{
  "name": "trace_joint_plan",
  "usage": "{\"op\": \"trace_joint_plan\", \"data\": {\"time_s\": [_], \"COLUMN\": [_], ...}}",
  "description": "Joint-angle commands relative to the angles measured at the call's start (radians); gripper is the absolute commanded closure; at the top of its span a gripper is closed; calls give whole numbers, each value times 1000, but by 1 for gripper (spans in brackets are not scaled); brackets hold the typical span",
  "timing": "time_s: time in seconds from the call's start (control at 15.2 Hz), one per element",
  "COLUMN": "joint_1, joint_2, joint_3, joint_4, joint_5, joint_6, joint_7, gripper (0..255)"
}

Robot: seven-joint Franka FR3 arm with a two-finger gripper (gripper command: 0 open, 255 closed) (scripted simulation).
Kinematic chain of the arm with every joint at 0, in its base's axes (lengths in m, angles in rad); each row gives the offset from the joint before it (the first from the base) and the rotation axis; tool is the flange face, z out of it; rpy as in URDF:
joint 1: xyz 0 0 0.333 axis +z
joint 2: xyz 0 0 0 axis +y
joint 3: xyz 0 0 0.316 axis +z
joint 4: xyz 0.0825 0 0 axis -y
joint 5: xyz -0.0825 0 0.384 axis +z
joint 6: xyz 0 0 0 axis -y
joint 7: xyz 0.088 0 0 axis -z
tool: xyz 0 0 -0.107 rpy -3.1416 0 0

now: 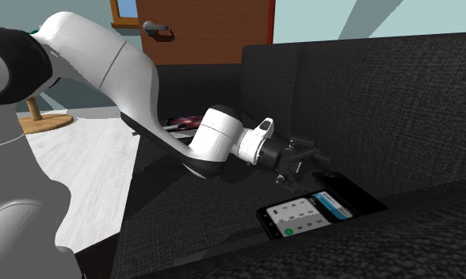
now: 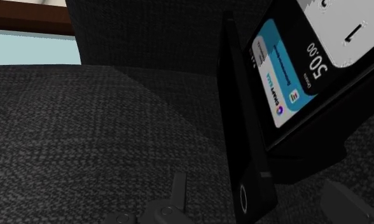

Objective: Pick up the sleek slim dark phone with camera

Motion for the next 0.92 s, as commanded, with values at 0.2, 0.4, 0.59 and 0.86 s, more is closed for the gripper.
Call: {"op": "trace_joint_plan", "data": {"time_s": [0.2,0.4,0.59,0.86], "joint_1": [0,0,0,-1], "joint_2": [2,2,2,-19], "joint_3": [0,0,0,-2], "joint_4": [-2,-2,-3,10], "joint_5": [-4,-4,-5,21], "joint_6": [-1,-1,-1,10], "joint_7": [6,6,7,-34], "gripper": [255,255,255,255]}}
